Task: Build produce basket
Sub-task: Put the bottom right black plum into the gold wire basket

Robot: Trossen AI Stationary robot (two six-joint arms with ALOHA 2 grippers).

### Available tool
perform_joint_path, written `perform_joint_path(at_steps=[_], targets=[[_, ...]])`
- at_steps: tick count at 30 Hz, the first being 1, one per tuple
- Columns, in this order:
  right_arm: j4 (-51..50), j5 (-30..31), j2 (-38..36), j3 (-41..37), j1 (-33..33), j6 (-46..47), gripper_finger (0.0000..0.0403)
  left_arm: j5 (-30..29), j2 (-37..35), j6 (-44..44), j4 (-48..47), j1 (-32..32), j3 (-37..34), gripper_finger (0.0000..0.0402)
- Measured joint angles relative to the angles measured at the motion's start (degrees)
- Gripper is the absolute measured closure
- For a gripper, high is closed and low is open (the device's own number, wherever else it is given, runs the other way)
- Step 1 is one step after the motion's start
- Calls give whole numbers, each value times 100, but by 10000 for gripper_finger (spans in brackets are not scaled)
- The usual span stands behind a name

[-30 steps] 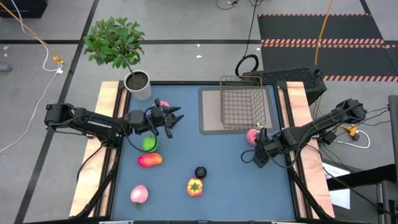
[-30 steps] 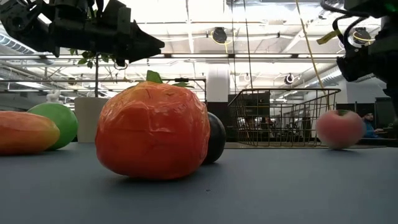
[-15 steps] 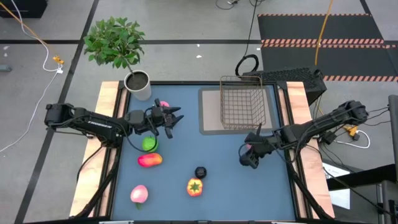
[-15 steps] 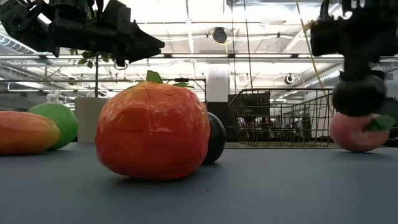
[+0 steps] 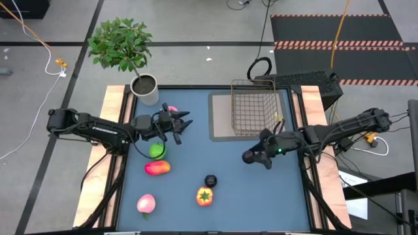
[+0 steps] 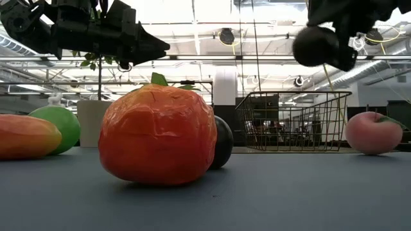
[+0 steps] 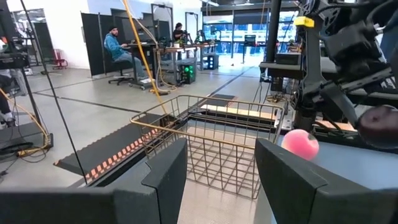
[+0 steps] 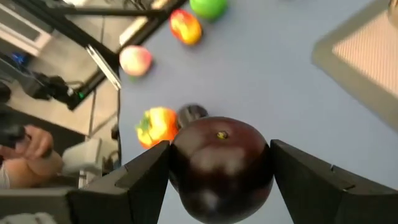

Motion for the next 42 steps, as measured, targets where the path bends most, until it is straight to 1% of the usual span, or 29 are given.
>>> perform_joint_path(at_steps=[5, 10, 21, 27, 36, 42], targets=[[411, 23, -100, 0, -120, -319, 145, 0, 2, -76, 2, -24, 0, 211], [910, 19, -100, 0, -290, -841, 145, 0, 1, -159, 2, -77, 0, 211], [1402, -75, -98, 0, -795, -1607, 145, -1, 2, -235, -155, -88, 0, 211], [1943, -763, -100, 0, -1245, -1992, 145, 0, 2, -278, -402, -87, 0, 211], [2207, -1322, -98, 0, -1986, -2357, 145, -2, 2, -354, -730, -87, 0, 211], [2952, -1536, -98, 0, -1969, -2725, 145, -2, 2, -350, -1039, -86, -1, 211]])
